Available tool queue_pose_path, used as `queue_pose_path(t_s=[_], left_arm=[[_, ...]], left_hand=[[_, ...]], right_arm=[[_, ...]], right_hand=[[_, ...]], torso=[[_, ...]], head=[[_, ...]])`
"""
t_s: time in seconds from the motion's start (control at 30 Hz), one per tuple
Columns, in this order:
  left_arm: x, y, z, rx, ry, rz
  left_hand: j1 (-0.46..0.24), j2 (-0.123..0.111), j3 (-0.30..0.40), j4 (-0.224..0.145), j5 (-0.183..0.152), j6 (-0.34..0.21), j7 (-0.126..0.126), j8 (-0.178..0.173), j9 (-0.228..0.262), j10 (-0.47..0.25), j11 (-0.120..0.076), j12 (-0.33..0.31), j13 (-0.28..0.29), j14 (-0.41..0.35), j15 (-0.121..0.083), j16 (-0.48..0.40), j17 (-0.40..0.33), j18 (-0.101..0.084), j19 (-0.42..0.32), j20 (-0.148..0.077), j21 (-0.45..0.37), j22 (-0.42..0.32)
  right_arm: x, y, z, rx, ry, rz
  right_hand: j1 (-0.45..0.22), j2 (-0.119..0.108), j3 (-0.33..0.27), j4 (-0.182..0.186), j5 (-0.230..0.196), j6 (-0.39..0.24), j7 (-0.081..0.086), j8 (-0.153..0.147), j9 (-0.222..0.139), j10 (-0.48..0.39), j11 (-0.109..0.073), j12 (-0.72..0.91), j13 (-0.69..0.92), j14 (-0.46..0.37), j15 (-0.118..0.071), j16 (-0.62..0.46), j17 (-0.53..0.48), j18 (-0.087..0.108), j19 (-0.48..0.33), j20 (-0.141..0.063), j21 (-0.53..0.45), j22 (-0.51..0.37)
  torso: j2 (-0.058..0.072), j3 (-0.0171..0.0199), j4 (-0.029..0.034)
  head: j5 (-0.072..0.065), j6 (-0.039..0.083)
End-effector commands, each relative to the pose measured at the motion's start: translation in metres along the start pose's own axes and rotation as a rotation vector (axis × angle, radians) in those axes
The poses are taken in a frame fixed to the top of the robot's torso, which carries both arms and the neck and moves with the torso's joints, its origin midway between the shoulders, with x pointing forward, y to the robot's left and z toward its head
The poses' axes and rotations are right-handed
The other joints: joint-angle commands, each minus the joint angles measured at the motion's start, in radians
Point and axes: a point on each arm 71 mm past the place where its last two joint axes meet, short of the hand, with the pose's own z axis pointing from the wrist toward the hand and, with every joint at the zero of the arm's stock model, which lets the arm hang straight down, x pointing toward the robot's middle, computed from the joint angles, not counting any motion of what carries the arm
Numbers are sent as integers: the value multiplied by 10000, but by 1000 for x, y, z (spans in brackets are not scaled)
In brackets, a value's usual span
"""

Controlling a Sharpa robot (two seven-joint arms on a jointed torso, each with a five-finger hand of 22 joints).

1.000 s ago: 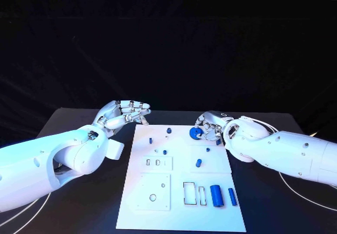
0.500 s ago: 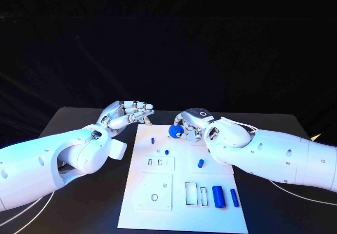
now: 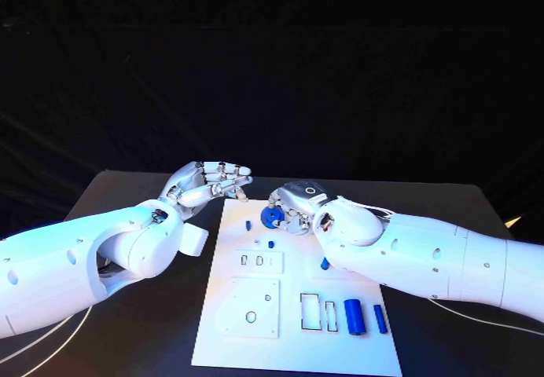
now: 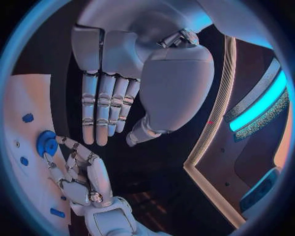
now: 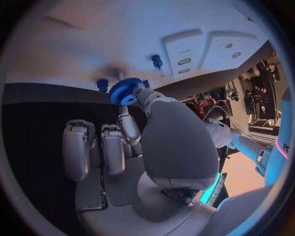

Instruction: Assemble the parts on the task board

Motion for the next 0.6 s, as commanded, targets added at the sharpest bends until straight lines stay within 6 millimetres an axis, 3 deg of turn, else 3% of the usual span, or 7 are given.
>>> queue_pose_path(t_s=[0.03, 0.37, 0.6], left_arm=[[2, -2, 1, 73, 184, -116], [2, -2, 0, 60, 181, -113], [2, -1, 1, 11, 195, -117]], left_hand=[[20, 64, 34, -26, 11, -90, 125, -63, 12, -58, 15, -52, 6, -46, -5, 48, 16, 194, -82, -7, 65, 17], [20, 64, 34, -26, 11, -90, 125, -63, 12, -58, 15, -52, 6, -46, -5, 48, 16, 194, -82, -7, 65, 17], [12, 73, 37, -27, 9, -95, 136, -67, 20, -64, 23, -50, 6, -60, 3, 67, 19, 190, -110, -6, 115, 47]], right_arm=[[3, -1, 2, 5, 192, -320], [8, -3, 5, 152, 434, -501], [11, -1, 6, 101, 627, -485]], right_hand=[[-126, -23, 66, 25, 29, 110, -90, 368, 764, 79, 14, 9, -6, 864, -47, 45, 1933, -167, 122, 3, 18, 1490], [-151, -29, 79, 26, 35, 99, -85, 362, 760, 62, 19, -10, -25, 864, -44, 44, 1932, -167, 122, 4, 16, 1489], [-384, -162, 125, 31, -7, -12, -31, 303, 723, -60, 65, -142, -149, 843, -5, 4, 1845, -156, 90, 32, -30, 1462]], torso=[[-3, 14, -31], [-4, 27, -27], [-4, 22, -24]], head=[[6, -17], [2, -34], [2, -38]])
